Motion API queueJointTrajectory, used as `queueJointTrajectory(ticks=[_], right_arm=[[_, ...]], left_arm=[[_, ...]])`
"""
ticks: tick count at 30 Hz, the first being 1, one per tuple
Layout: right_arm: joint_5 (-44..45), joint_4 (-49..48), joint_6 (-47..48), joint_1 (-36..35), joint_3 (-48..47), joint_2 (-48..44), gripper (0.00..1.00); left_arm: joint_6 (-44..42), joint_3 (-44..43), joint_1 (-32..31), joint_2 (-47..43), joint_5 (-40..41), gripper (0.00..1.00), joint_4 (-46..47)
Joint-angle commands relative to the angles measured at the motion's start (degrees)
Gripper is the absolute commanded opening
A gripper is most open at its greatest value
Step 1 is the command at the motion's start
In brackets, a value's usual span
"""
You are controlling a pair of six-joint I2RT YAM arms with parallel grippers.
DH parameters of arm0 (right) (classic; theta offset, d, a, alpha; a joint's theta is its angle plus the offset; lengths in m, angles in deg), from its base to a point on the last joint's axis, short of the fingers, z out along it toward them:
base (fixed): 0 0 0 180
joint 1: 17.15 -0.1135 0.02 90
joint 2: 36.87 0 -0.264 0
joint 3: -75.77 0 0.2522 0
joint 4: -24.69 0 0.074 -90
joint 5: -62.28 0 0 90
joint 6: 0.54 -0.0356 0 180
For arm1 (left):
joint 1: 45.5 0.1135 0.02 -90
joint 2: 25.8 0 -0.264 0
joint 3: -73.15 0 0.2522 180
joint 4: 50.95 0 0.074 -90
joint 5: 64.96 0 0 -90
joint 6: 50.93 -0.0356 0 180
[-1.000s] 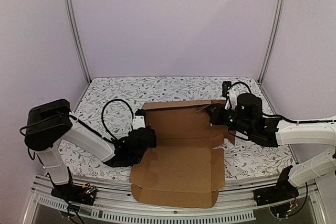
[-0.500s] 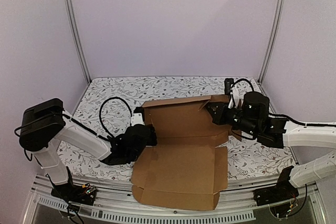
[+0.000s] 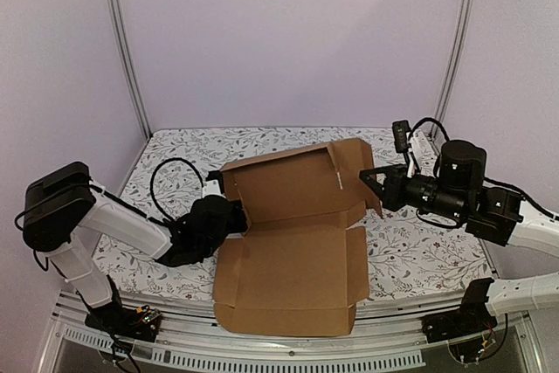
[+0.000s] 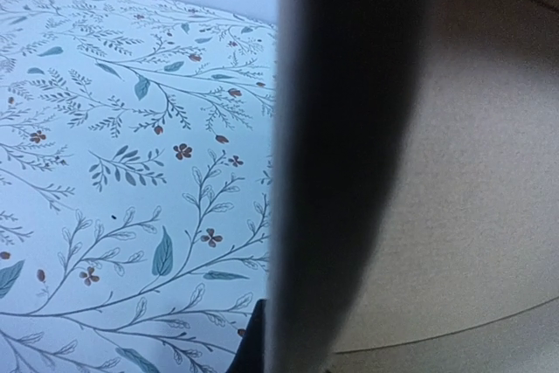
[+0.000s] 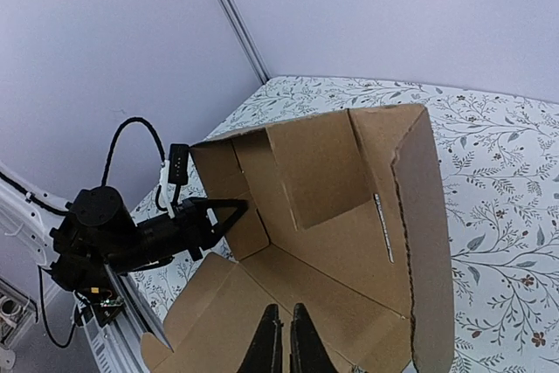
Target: Fold the paper box
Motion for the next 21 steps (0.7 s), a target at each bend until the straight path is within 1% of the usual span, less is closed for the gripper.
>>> queueJointTrajectory(ticks=[1,5,8,10,13,17,21], right_arm=[[-0.80,12.01,5.66,-0.22,-2.81,-5.50,0.04],[-0.11,17.95,8.71,-0.23,-4.35,-9.17,0.05],[-3.78,20.28,10.38,-0.23,-5.05,-10.69,0.05],[-6.18,20.33,11.33,-0.26,-4.80,-11.31,0.05],[-8.14,17.80,11.73,-0.24,-2.90,-12.06,0.04],[-12.28,11.37,10.68,-0.28,-0.62,-11.14,0.02],[-15.89,2.35,8.84,-0.25,1.71,-8.73,0.01]], left_arm=[[3.65,1.95,2.96,-3.53,-4.89,0.00,3.15],[4.86,3.32,5.06,-5.94,-7.97,0.00,4.08],[5.45,4.34,6.53,-7.97,-10.69,0.00,4.34],[7.14,5.31,8.02,-9.38,-14.12,0.00,4.53],[10.21,6.36,10.26,-11.10,-20.21,0.00,6.00],[13.06,6.21,12.17,-12.39,-28.58,0.00,5.92],[14.66,5.78,12.24,-12.31,-32.68,0.00,6.08]])
